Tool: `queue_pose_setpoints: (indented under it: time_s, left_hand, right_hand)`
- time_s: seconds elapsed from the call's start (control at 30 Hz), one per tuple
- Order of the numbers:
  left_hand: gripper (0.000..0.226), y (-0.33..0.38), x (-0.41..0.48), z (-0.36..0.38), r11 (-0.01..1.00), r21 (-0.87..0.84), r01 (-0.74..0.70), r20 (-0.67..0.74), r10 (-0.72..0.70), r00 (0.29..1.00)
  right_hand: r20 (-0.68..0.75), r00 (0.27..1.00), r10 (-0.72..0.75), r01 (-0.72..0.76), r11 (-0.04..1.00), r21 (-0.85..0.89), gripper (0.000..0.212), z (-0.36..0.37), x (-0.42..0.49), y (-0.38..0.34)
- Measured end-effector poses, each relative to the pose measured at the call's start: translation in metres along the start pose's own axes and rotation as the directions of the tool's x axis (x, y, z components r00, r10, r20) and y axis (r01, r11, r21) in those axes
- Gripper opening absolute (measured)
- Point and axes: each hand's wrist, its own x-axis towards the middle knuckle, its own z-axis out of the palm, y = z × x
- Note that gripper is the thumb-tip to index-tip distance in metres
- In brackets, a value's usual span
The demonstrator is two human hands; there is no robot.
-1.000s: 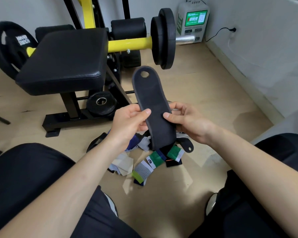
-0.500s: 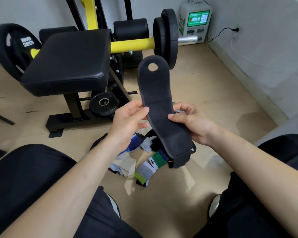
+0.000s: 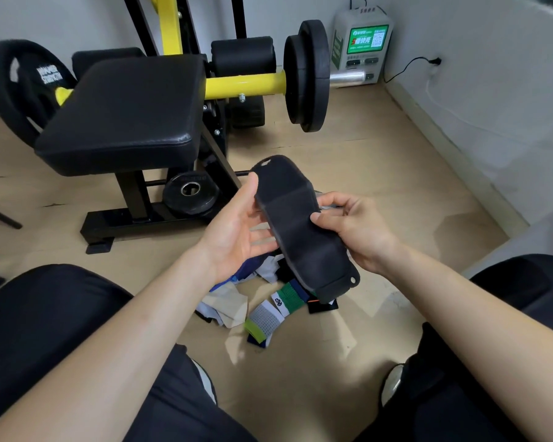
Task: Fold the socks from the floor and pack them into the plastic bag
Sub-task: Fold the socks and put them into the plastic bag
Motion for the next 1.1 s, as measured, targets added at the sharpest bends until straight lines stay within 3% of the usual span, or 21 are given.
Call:
queue_pose_setpoints:
  time_s: [0.1,0.17,0.47,0.53,0.73,0.83,0.9,1.0,1.1]
  left_hand:
    - [0.034,-0.002,0.001,0.002,0.963,0.085,-0.254,-0.052,0.259,0.964]
    - [0.025,-0.003,0.001,0.002,0.921,0.191,-0.338,-0.111,0.363,0.925]
    - [0.005,-0.001,0.001,0.003,0.810,0.420,-0.409,-0.286,0.546,0.787]
    - [0.007,-0.001,0.002,0.001,0.798,0.431,-0.421,-0.321,0.572,0.754]
    - [0.008,0.003,0.002,-0.005,0.805,0.396,-0.442,-0.433,0.588,0.683]
    - [0.014,0.006,0.002,-0.009,0.772,0.469,-0.430,-0.377,0.615,0.692]
    - [0.021,0.007,0.002,-0.011,0.727,0.523,-0.446,-0.268,0.636,0.723]
    - [0.025,0.004,0.002,-0.015,0.591,0.636,-0.497,-0.066,0.683,0.728]
    - [0.026,0.000,0.002,-0.017,0.417,0.722,-0.552,0.112,0.717,0.688]
  right_hand:
    - [-0.018,0.999,0.029,-0.029,1.000,0.004,0.018,-0.001,0.001,-0.001]
    - [0.000,0.999,0.046,-0.046,0.999,0.007,0.020,-0.001,0.001,-0.001]
    - [0.104,0.990,0.097,-0.073,0.975,-0.209,0.021,-0.001,-0.001,-0.003]
    - [0.143,0.982,0.127,-0.090,0.966,-0.241,0.024,-0.003,-0.001,-0.005]
    - [0.222,0.962,0.157,-0.089,0.954,-0.286,0.007,-0.007,-0.003,-0.006]
    - [0.146,0.978,0.151,-0.123,0.975,-0.183,0.006,-0.008,0.001,-0.007]
    - [0.103,0.980,0.172,-0.166,0.984,-0.066,0.006,-0.012,0.004,-0.011]
    - [0.115,0.975,0.192,-0.197,0.980,0.035,0.015,-0.019,0.006,-0.014]
    - [0.125,0.967,0.221,-0.234,0.967,0.097,0.017,-0.020,0.007,-0.016]
